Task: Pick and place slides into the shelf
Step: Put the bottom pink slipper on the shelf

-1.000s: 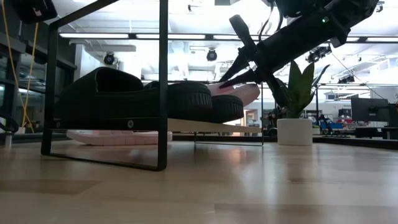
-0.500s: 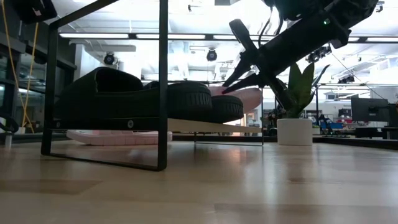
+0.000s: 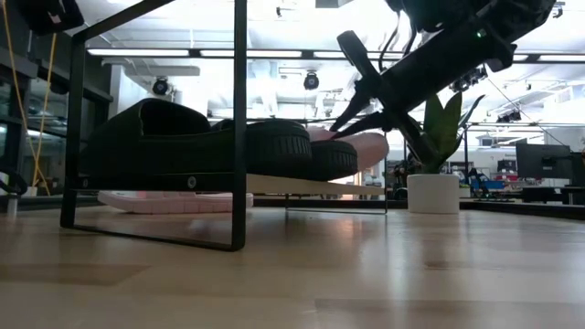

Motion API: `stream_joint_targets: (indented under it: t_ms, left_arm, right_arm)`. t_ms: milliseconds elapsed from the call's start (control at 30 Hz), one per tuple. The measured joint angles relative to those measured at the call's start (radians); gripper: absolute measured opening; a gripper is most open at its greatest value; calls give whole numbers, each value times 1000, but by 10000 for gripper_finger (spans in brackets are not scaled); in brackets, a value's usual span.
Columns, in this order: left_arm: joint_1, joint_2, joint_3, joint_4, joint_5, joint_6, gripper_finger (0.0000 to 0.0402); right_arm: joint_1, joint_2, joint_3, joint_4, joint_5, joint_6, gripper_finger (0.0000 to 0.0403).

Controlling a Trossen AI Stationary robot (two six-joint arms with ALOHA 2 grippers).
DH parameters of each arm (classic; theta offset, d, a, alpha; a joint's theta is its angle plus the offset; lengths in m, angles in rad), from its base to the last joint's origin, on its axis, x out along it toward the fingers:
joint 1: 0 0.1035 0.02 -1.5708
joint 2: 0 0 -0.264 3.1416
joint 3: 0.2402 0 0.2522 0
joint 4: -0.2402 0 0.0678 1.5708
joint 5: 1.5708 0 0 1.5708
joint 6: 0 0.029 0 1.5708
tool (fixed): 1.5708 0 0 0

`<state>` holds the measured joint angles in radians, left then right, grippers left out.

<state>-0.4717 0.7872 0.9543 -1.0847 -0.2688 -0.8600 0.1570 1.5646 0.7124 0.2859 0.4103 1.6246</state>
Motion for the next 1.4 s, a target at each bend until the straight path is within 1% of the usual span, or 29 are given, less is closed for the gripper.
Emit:
stream_joint_targets:
  t_ms: [433, 600, 767, 933, 1033, 1167, 1267, 1400]
  left_arm:
    - [0, 0, 0, -15, 13, 0, 14]
    - [0, 0, 0, -17, 13, 0, 14]
    - [0, 0, 0, -17, 14, 0, 14]
    - [0, 0, 0, -17, 14, 0, 14]
    - [0, 0, 0, -17, 14, 0, 14]
    - [0, 0, 0, -17, 14, 0, 14]
    - [0, 0, 0, -17, 14, 0, 14]
    - [0, 0, 0, -17, 14, 0, 14]
  right_arm:
    - [-15, 0, 0, -28, -30, -40, 0]
    - [-34, 1, 0, -31, -65, -82, 0]
    - [-41, 1, 0, -30, -97, -92, 1]
    - [-41, 1, 0, -24, -107, -105, 1]
    - [-41, 1, 0, -13, -109, -109, 17]
    - [-40, 1, 0, -7, -113, -110, 62]
    - [-40, 1, 0, -3, -72, -106, 91]
    - [-40, 1, 0, -3, -44, -102, 104]
